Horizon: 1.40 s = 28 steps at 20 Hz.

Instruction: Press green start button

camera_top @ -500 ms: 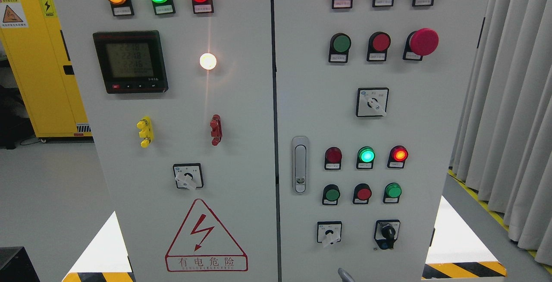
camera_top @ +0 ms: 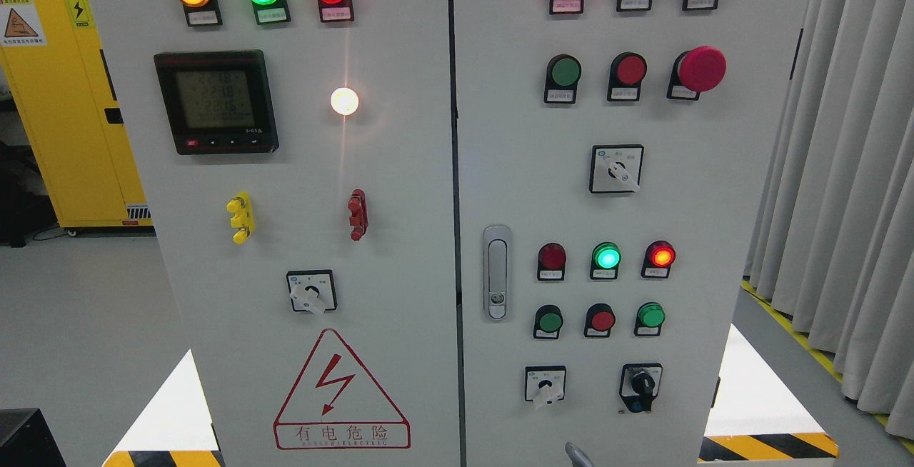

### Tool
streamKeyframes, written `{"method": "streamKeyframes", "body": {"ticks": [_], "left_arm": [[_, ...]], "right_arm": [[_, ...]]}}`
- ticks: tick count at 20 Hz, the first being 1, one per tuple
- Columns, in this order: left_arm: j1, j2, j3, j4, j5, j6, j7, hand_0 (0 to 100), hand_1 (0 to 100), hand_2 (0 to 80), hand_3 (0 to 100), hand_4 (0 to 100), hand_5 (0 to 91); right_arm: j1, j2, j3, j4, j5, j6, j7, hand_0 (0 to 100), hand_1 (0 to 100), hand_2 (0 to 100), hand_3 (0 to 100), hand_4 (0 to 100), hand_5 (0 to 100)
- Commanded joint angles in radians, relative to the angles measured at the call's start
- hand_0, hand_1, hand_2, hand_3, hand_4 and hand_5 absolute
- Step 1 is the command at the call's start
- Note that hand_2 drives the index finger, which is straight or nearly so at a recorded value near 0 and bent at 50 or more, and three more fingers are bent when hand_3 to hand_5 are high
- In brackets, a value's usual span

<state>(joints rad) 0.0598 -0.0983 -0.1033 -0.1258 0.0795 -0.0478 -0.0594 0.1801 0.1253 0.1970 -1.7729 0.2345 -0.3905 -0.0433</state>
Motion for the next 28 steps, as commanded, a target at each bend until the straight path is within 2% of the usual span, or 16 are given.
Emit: {"method": "streamKeyframes", "body": {"ticks": [1,7,8,9,11,13,16,17,20,22,23,25,28], "left_arm": [[0.0,0.0,-0.001,0.0,0.0,0.0,0.0,12,56,0.0,0,0,0.0],[0.0,0.0,0.0,0.0,0.0,0.0,0.0,12,56,0.0,0,0,0.0],[0.0,0.0,-0.001,0.0,0.0,0.0,0.0,12,56,0.0,0,0,0.0],[0.0,0.0,-0.001,0.0,0.0,0.0,0.0,12,56,0.0,0,0,0.0],[0.0,0.0,0.0,0.0,0.0,0.0,0.001,12,56,0.0,0,0,0.0],[0.0,0.0,0.0,0.0,0.0,0.0,0.0,12,56,0.0,0,0,0.0],[0.0,0.0,0.0,0.0,0.0,0.0,0.0,12,56,0.0,0,0,0.0],[0.0,0.0,0.0,0.0,0.0,0.0,0.0,12,56,0.0,0,0,0.0],[0.0,0.0,0.0,0.0,0.0,0.0,0.0,12,56,0.0,0,0,0.0],[0.0,0.0,0.0,0.0,0.0,0.0,0.0,12,56,0.0,0,0,0.0],[0.0,0.0,-0.001,0.0,0.0,0.0,0.0,12,56,0.0,0,0,0.0],[0.0,0.0,0.0,0.0,-0.001,0.0,0.0,12,56,0.0,0,0,0.0],[0.0,0.0,0.0,0.0,0.0,0.0,0.0,12,56,0.0,0,0,0.0]], "right_arm": [[0.01,0.0,-0.004,-0.01,0.0,-0.002,-0.007,42,71,0,0,1,0],[0.018,0.0,-0.004,-0.019,0.005,-0.002,-0.009,43,71,0,0,2,0],[0.018,0.0,-0.004,-0.02,0.008,-0.002,-0.009,43,71,0,0,7,0],[0.018,0.0,-0.004,-0.026,0.009,0.001,-0.006,42,71,0,8,16,3],[0.013,-0.001,-0.004,-0.034,0.012,0.002,-0.004,42,71,0,13,22,6],[0.01,-0.001,-0.01,-0.048,0.04,0.002,-0.004,41,72,0,26,35,18],[-0.004,-0.001,-0.042,-0.051,0.14,0.002,-0.001,39,73,0,33,41,25],[-0.013,-0.001,-0.048,-0.052,0.167,0.001,-0.001,38,73,0,38,45,32],[-0.024,-0.003,-0.065,-0.059,0.259,-0.002,-0.001,37,74,0,39,45,33],[-0.03,-0.006,-0.091,-0.062,0.311,-0.004,-0.001,33,75,0,52,62,60],[-0.031,-0.004,-0.103,-0.062,0.342,-0.005,-0.003,31,76,0,59,69,71],[-0.043,-0.007,-0.131,-0.062,0.406,-0.014,-0.006,31,77,0,68,76,79],[-0.088,-0.007,-0.189,-0.06,0.534,-0.027,-0.009,34,78,0,70,77,82]]}}
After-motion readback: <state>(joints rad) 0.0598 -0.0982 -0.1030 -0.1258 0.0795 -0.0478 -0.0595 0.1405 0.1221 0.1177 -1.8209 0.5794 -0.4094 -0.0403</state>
